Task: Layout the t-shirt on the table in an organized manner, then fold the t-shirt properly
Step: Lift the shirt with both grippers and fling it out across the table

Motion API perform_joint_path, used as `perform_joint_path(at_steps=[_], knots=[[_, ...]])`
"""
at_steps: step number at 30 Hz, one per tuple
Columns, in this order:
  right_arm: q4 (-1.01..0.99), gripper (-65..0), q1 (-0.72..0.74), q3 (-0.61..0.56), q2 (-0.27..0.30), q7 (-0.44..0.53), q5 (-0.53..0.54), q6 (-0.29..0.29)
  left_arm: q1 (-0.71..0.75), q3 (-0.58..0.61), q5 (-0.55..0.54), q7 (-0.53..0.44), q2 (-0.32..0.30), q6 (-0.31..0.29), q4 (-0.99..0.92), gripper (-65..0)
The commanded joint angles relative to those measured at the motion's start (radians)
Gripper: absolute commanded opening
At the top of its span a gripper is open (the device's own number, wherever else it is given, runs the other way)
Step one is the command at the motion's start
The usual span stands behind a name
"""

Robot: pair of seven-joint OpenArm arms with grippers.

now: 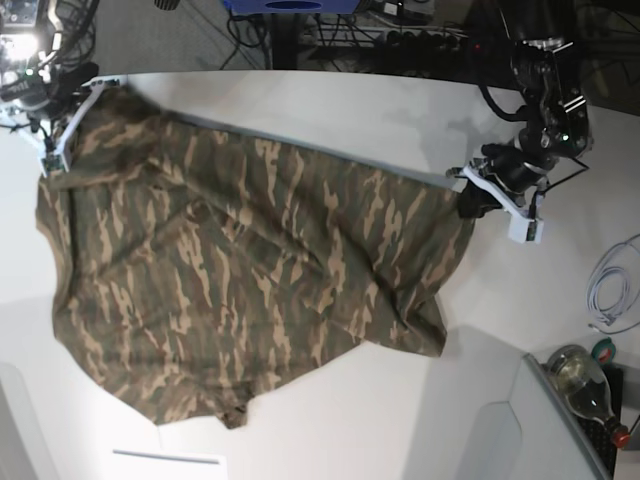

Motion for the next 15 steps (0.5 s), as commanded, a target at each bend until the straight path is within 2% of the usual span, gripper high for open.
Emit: perform_joint_path(at_steps=[1, 8, 11, 12, 15], knots=[[0.018, -65.0, 0.003, 0.003, 0.002, 0.016, 0.007, 0.000, 0.011, -0.003, -0.014, 0.002, -0.019, -0.009, 0.033, -65.0], [0.010, -65.0, 0.070, 0.003, 0.000, 0.010, 0.002, 0.000, 0.009, 0.009, -0.012, 0.019, -0.016, -0.009, 0.027, -65.0], [-0.021, -65.0, 0.136, 0.020, 0.009, 0.010, 0.001, 0.000, -0.035, 0.038, -0.012, 0.020, -0.016, -0.004, 0.027, -65.0], [-0.051, -65.0, 0.179, 0.029, 0.012, 0.010, 0.001, 0.000, -0.060, 0.066, -0.012, 0.020, -0.016, 0.020, 0.027, -65.0], [-0.191, -65.0, 0.340, 0.027, 0.075, 0.016, 0.001, 0.000, -0.167, 0.182, -0.012, 0.019, -0.022, 0.126, -0.002, -65.0]])
